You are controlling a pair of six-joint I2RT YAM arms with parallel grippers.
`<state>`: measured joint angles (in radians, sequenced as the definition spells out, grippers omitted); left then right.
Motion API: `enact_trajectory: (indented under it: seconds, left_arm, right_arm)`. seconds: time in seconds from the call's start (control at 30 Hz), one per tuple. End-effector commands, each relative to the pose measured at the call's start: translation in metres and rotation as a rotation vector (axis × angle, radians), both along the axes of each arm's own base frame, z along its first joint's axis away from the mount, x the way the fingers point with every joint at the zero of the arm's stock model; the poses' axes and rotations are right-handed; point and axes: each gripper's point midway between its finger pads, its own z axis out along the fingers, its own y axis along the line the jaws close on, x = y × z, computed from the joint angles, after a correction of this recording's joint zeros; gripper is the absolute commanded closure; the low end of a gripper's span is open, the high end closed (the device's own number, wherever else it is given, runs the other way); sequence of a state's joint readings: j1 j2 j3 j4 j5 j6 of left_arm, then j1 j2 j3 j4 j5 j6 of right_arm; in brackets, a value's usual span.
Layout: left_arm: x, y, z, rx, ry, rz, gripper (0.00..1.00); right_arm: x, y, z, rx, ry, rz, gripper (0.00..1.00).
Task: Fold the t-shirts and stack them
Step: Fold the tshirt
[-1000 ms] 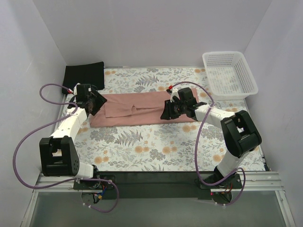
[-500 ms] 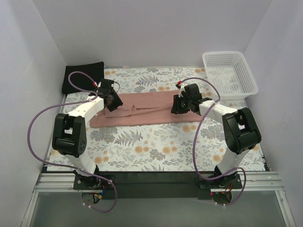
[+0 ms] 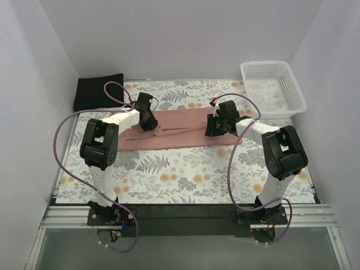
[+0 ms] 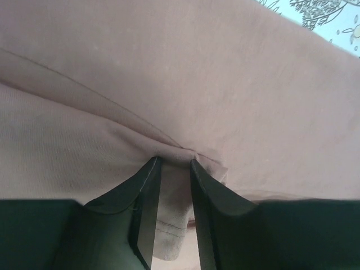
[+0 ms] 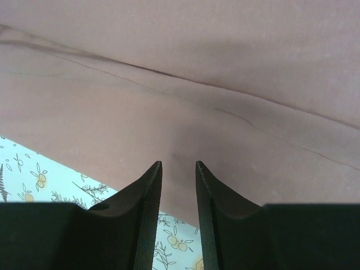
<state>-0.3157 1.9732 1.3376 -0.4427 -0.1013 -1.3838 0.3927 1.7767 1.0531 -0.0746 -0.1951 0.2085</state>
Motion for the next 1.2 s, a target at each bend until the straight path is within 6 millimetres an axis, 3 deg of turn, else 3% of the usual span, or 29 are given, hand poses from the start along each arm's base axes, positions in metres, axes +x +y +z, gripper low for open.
enact_trajectory:
  seconds: [0.0, 0.1, 0.13, 0.23, 0.27, 0.3, 0.43, 0.67, 0.9, 0.97, 1.07, 1.1, 1.17]
  left_arm:
    - [-0.002, 0.003, 0.003, 0.037, 0.004, 0.022, 0.73]
    - [0.001, 0.013, 0.036, 0.058, -0.070, 0.053, 0.63]
    - [0.003, 0.018, 0.059, 0.066, -0.121, 0.075, 0.57]
    - [-0.003, 0.028, 0.089, 0.081, -0.178, 0.109, 0.45]
    - [-0.011, 0.034, 0.089, 0.093, -0.175, 0.122, 0.43]
    - [-0.014, 0.039, 0.105, 0.088, -0.207, 0.142, 0.43]
    - [-0.033, 0.056, 0.096, 0.141, -0.197, 0.178, 0.43]
    - [-0.047, 0.070, 0.040, 0.203, -0.050, 0.196, 0.42]
    - [-0.050, 0.074, -0.009, 0.220, 0.084, 0.177, 0.43]
    - [-0.046, 0.073, -0.019, 0.220, 0.111, 0.165, 0.43]
    - [-0.034, 0.065, -0.023, 0.213, 0.123, 0.120, 0.43]
    - [-0.033, 0.064, -0.032, 0.216, 0.143, 0.105, 0.43]
    - [-0.025, 0.054, -0.036, 0.195, 0.149, 0.033, 0.42]
  right_arm:
    - [0.013, -0.002, 0.011, -0.014, -0.037, -0.008, 0.63]
    - [0.018, -0.006, 0.019, -0.041, -0.067, -0.017, 0.63]
    - [0.020, -0.010, 0.020, -0.063, -0.077, -0.025, 0.63]
    - [0.024, -0.017, 0.019, -0.101, -0.080, -0.040, 0.63]
    - [0.025, -0.017, 0.018, -0.109, -0.078, -0.042, 0.63]
    - [0.026, -0.020, 0.015, -0.124, -0.076, -0.050, 0.63]
    - [0.026, -0.027, 0.004, -0.169, -0.052, -0.069, 0.63]
    - [0.013, -0.040, -0.020, -0.268, 0.034, -0.071, 0.62]
    - [-0.044, -0.044, -0.044, -0.341, 0.229, -0.037, 0.60]
    - [-0.073, -0.048, -0.051, -0.384, 0.318, -0.003, 0.60]
    - [-0.130, -0.044, -0.058, -0.395, 0.453, 0.110, 0.60]
    - [-0.157, -0.041, -0.060, -0.398, 0.497, 0.168, 0.59]
    - [-0.190, -0.043, -0.058, -0.425, 0.557, 0.229, 0.59]
